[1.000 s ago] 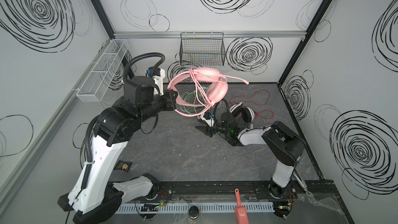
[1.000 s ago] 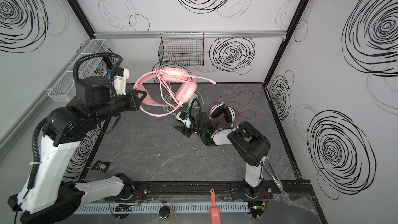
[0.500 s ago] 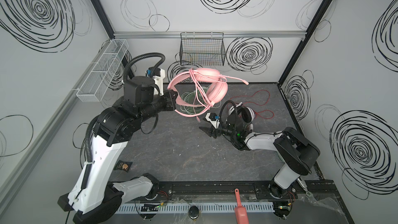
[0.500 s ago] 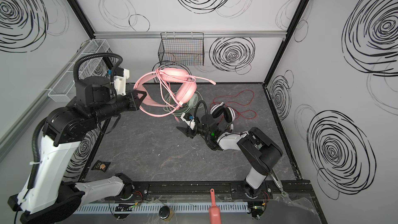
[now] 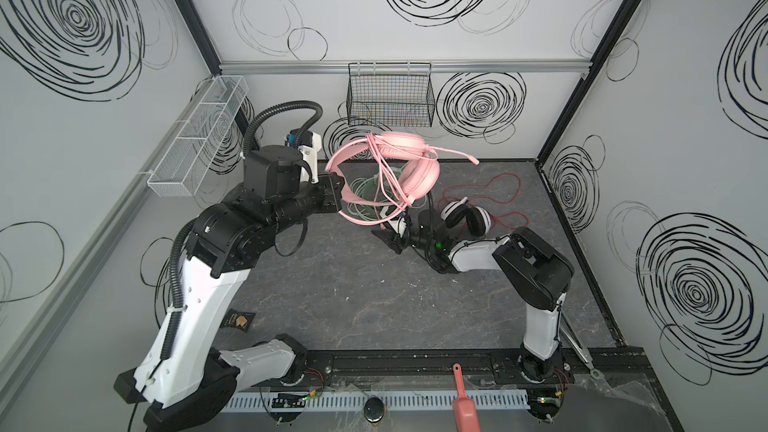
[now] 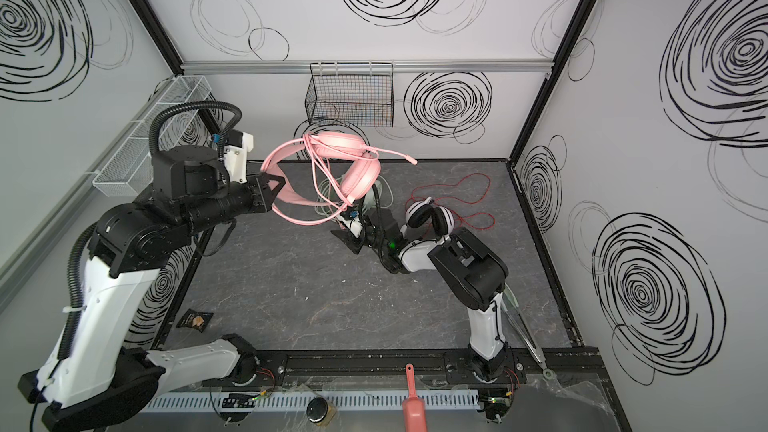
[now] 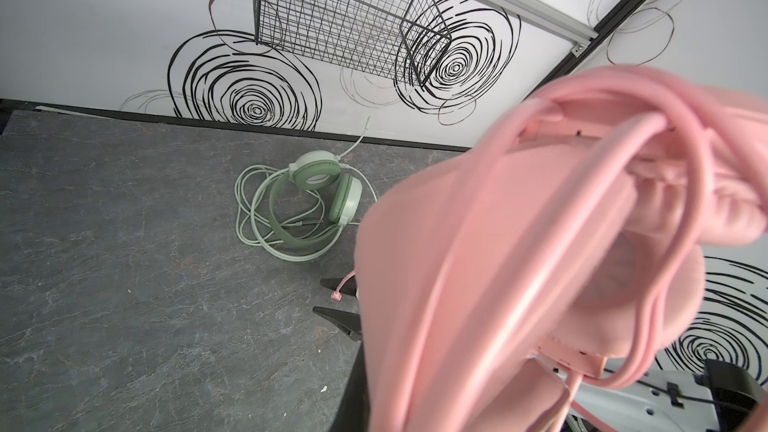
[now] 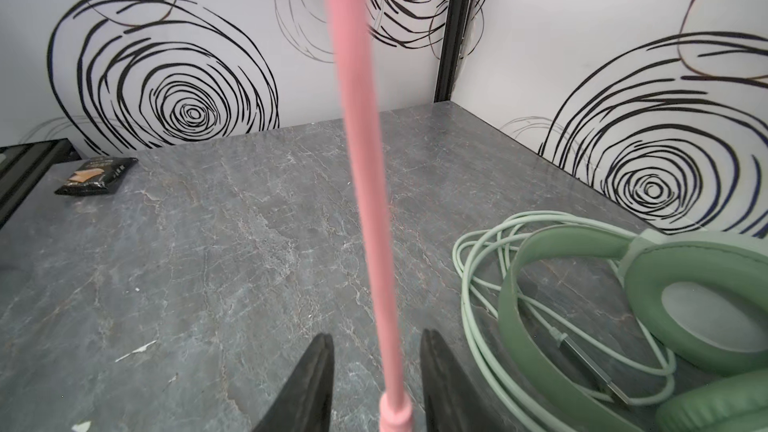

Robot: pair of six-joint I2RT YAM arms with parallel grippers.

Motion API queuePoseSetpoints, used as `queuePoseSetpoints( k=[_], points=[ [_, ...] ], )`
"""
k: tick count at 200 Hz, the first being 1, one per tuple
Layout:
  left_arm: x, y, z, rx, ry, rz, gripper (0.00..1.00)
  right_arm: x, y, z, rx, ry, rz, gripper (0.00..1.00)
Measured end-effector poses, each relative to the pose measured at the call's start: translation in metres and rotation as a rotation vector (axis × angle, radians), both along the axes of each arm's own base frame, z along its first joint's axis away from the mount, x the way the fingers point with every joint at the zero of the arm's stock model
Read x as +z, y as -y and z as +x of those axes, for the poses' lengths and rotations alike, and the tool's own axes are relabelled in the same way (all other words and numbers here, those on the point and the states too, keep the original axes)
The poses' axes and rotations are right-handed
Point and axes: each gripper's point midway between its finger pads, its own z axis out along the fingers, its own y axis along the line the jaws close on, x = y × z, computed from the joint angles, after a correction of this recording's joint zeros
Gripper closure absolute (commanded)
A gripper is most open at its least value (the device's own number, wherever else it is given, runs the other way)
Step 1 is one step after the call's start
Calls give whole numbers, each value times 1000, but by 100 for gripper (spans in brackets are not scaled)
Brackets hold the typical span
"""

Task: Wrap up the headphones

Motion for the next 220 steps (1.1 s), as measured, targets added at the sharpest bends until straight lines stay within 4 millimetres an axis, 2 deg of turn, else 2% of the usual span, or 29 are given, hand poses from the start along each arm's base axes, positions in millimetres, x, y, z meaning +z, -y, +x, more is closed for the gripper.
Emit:
queuePoseSetpoints(
  k=[25, 71, 85, 99, 107, 128, 199, 220],
  points=[
    [0, 0, 0, -1, -1, 2, 100, -3, 3, -4, -3, -8, 12, 75],
    [1, 0, 1, 1, -1, 8, 100, -30, 18, -26, -4, -75, -17, 75],
    [1, 0, 2, 1, 0, 11, 100, -30, 22, -32, -8, -78, -17, 86],
    [1, 0, 2, 2, -1, 13, 100, -25, 24, -39, -3, -75, -7, 91],
    [0, 0, 2, 2, -2, 14, 100, -21, 23, -42, 1, -70, 2, 88],
    [0, 0, 2, 2, -2, 14, 100, -10, 21, -45, 3, -50, 18, 75],
    [-2, -1, 1, 2, -11, 19, 100, -1, 19, -41, -2, -32, 28, 73],
    [-2, -1, 1, 2, -11, 19, 100, 8, 16, -36, -3, -17, 45, 61]
  ],
)
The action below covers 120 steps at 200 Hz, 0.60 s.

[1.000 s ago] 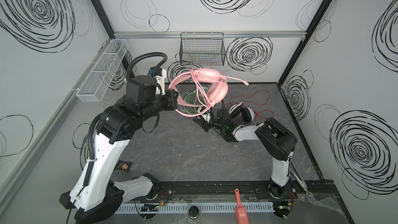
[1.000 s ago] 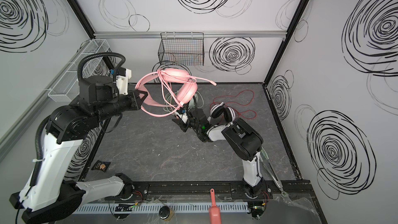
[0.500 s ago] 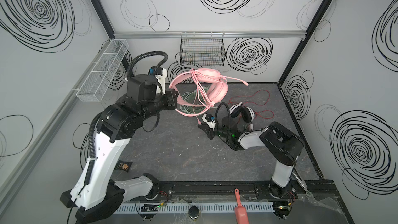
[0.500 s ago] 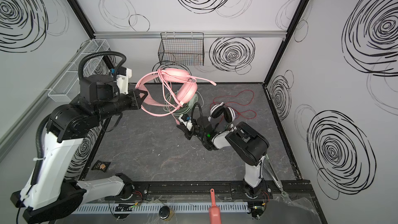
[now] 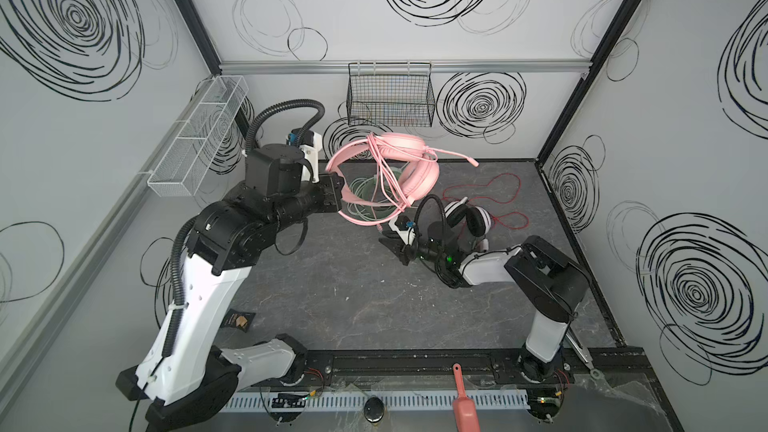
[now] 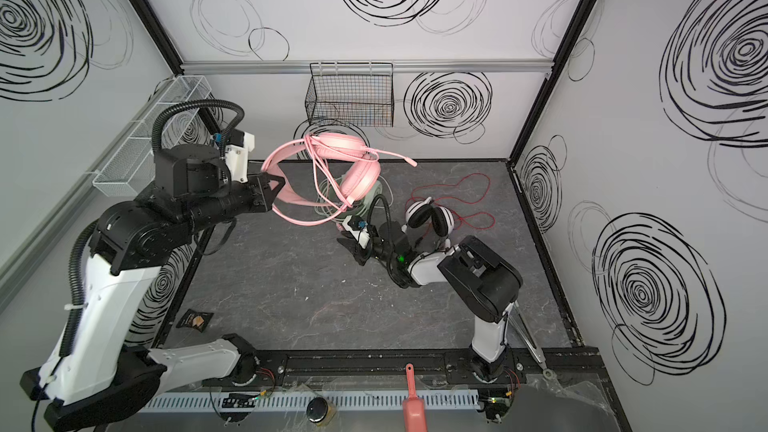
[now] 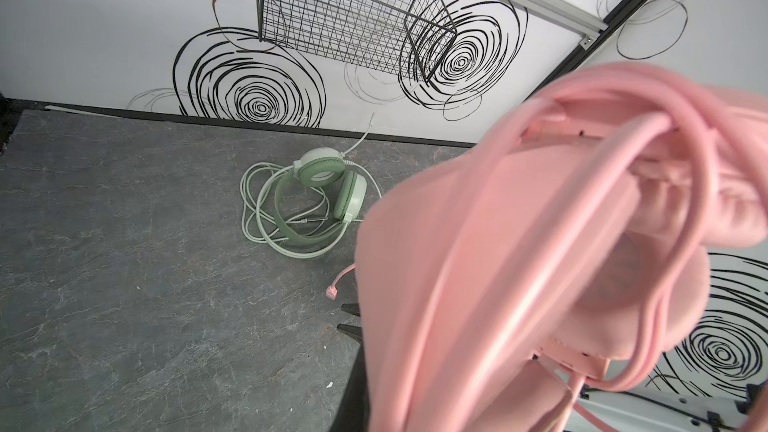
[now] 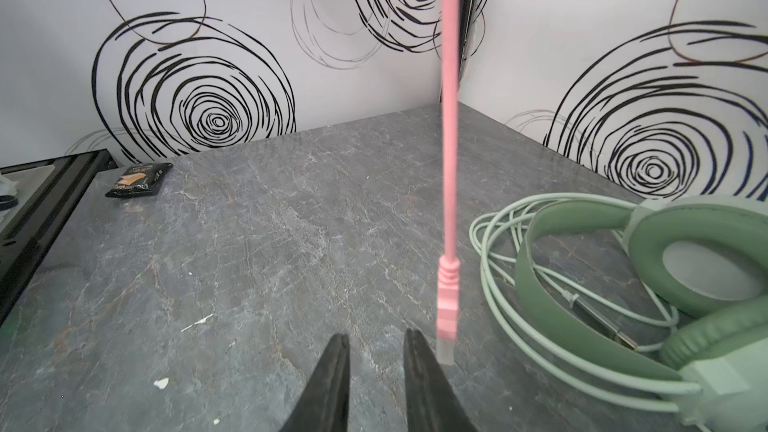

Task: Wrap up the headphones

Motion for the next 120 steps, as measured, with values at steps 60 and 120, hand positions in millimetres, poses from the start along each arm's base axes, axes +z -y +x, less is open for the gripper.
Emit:
queuePoseSetpoints(
  k=[60, 120],
  points=[
    [0, 0, 0, 0, 0, 0, 100, 8, -3, 17, -34, 30, -3, 58],
    [0, 0, 0, 0, 1, 1, 100, -12, 14, 18, -90, 13, -44, 55]
  ],
)
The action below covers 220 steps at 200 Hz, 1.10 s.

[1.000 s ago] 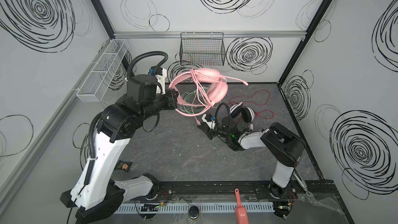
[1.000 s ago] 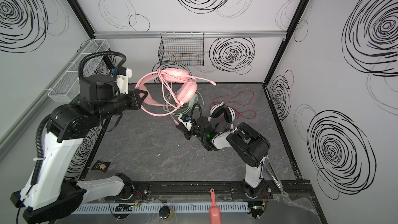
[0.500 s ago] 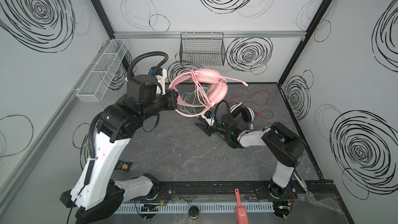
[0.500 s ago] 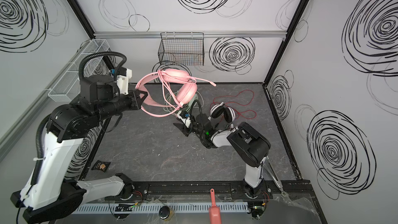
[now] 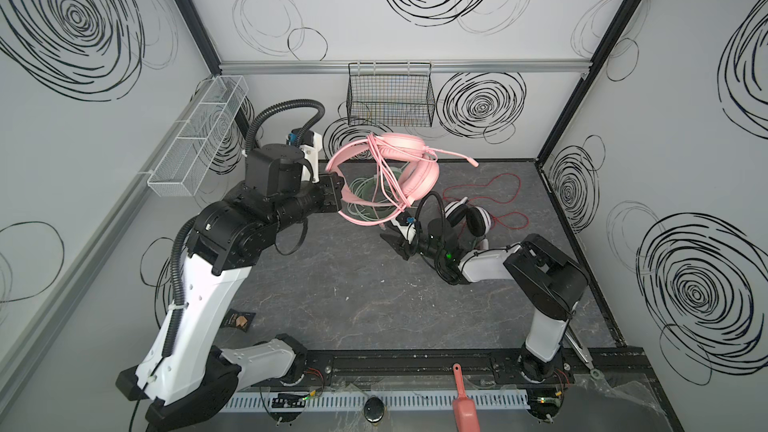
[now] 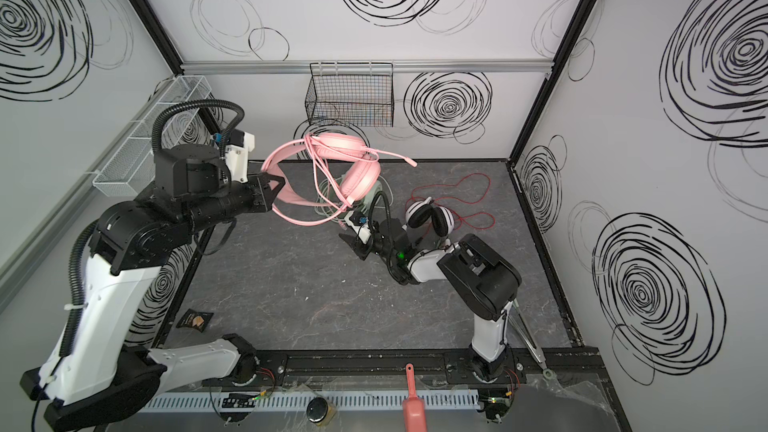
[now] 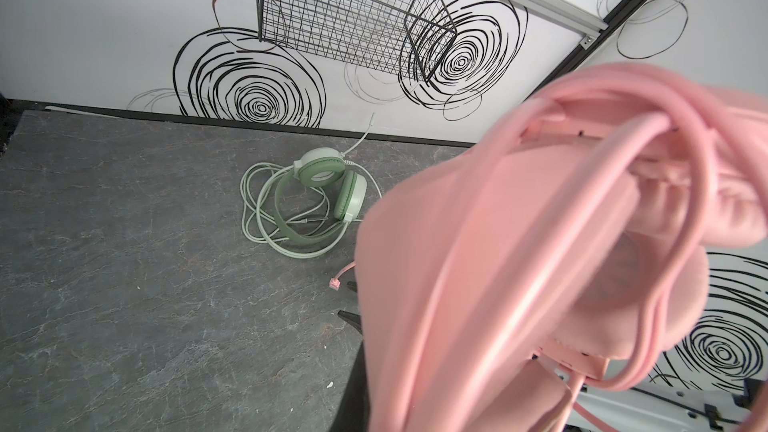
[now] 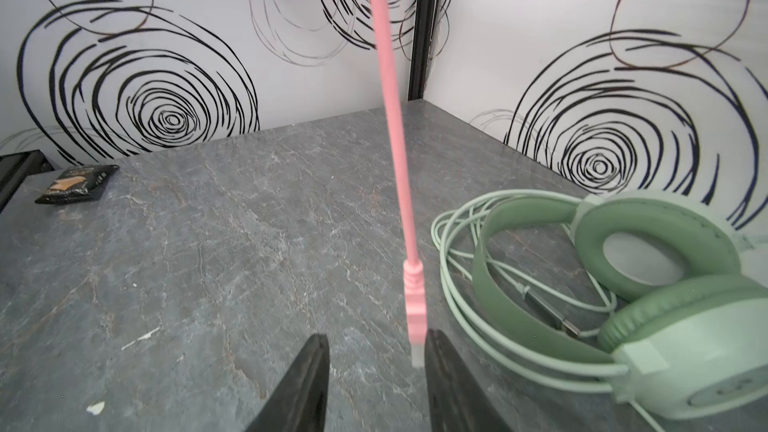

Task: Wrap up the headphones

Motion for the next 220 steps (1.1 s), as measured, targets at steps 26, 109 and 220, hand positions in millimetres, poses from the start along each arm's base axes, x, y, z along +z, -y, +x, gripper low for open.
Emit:
queuePoseSetpoints(
  k=[26, 109, 220],
  points=[
    [0, 0, 0, 0, 0, 0, 100, -9, 4, -3, -2, -12, -21, 53],
    [0, 0, 0, 0, -1, 1, 100, 14, -20, 9, 55, 26, 31, 85],
    [-2, -2, 3, 11, 0, 18, 100, -1, -10, -6, 41, -57, -43, 100]
  ],
)
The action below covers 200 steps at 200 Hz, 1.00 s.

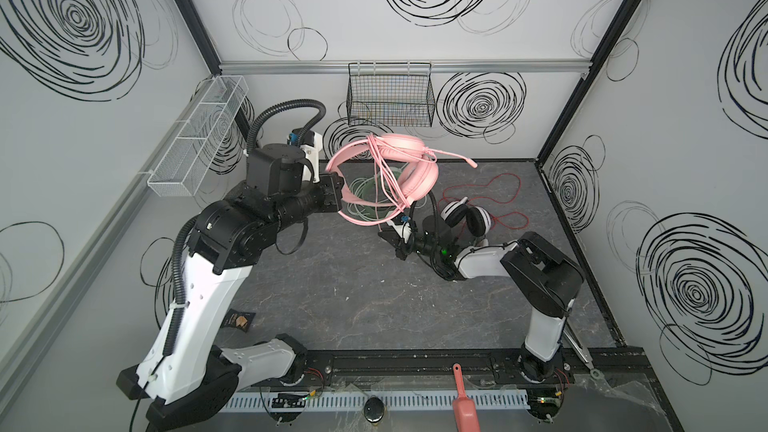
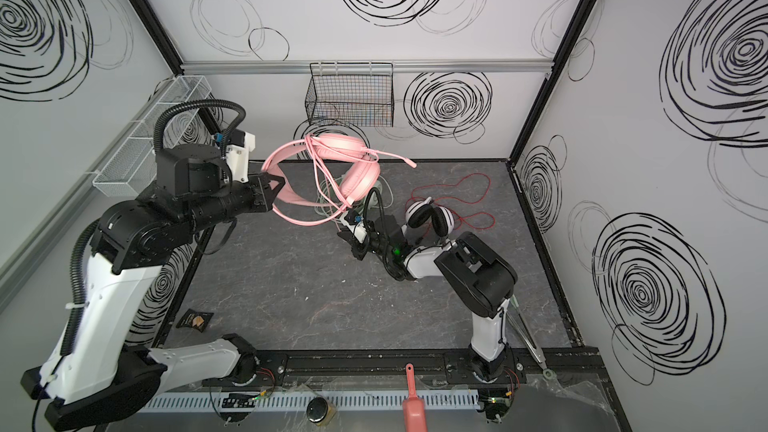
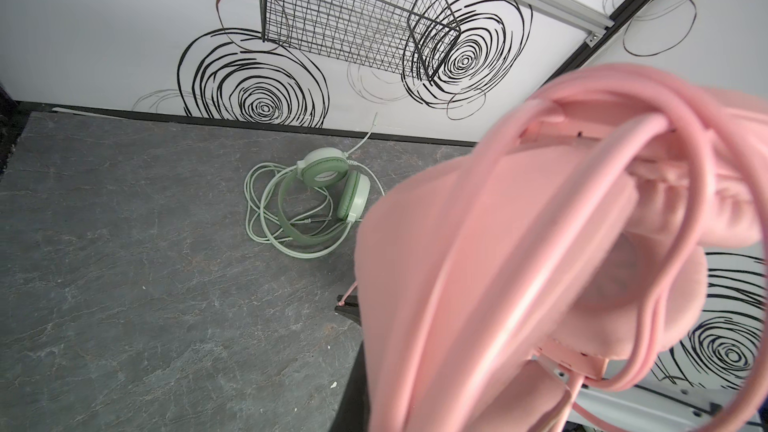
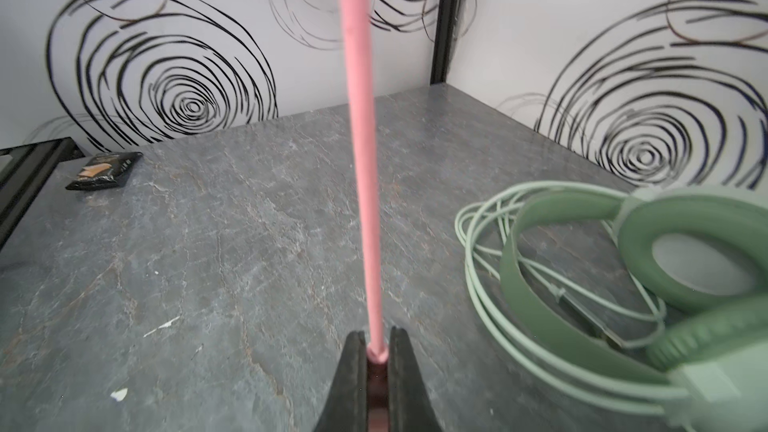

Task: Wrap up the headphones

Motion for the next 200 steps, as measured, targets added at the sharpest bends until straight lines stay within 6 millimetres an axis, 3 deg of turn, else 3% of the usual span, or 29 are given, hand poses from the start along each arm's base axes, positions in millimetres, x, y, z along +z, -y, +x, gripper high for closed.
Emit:
queuePoseSetpoints(
  k=[16, 44, 66, 118, 167, 200],
  points=[
    [-2, -2, 4, 14, -2, 10, 100, 5, 9, -19, -27, -6, -43, 100],
    [-3, -6, 11, 43, 1, 31, 100, 15, 13, -78, -20, 6, -102, 100],
    [-3, -10, 16, 65, 4, 45, 100, 21, 14, -109, -25, -2, -133, 100],
    [13, -26, 22, 113, 32, 57, 100, 22, 41, -120, -173, -107, -169, 100],
    [5, -35, 25, 139, 16, 100, 100, 32, 67, -135, -247, -122, -200, 100],
    [-8, -51, 32, 223, 19, 176, 100, 54, 82, -149, -269, -82, -227, 100]
  ],
)
